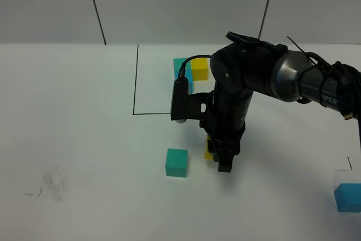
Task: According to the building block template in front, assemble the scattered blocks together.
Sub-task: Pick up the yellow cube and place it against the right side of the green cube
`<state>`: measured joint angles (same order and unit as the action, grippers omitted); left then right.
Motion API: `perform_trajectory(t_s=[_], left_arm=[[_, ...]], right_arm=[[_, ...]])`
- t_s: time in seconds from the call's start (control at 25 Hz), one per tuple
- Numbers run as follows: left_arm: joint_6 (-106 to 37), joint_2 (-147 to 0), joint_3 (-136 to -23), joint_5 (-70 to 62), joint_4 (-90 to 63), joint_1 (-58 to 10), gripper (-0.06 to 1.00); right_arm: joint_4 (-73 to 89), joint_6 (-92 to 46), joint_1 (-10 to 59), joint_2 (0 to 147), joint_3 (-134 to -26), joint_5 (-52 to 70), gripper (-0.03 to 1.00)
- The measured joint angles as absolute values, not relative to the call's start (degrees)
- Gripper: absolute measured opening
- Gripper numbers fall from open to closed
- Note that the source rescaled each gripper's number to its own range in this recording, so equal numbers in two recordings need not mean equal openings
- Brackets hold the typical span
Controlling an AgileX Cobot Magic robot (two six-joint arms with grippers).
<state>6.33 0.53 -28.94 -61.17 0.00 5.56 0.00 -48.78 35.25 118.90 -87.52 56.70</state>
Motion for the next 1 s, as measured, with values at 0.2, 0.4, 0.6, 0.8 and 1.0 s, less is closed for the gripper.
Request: perform_trajectory(t_s=[0.2,0.4,0.6,0.8,1.0], left_arm=[[6.3,0.5,-28.9,-61.2,0.0,5.6,0.59],[6.3,0.5,-28.9,-61.2,0.0,5.6,0.59],[6.3,0.5,-28.9,-61.2,0.0,5.6,0.59],[6.3,0.5,-28.9,-61.2,0.0,5.6,0.59],[6.3,0.5,-28.9,-61.2,0.0,5.6,0.59]], right_arm=[[0.0,-45.2,36.3,119.9,-87.5,55.7,0.02],[-0.4,-43.8,37.8,120.8,-87.3,54.4,0.02],[0.0,-43.8,39.5,121.0,-87.3,54.2,0.02],[0.0,-43.8,40.6,121.3,-87.3,53.4,0.02],[0.0,-43.8,40.6,122.7,-87.3,52.2,0.02]])
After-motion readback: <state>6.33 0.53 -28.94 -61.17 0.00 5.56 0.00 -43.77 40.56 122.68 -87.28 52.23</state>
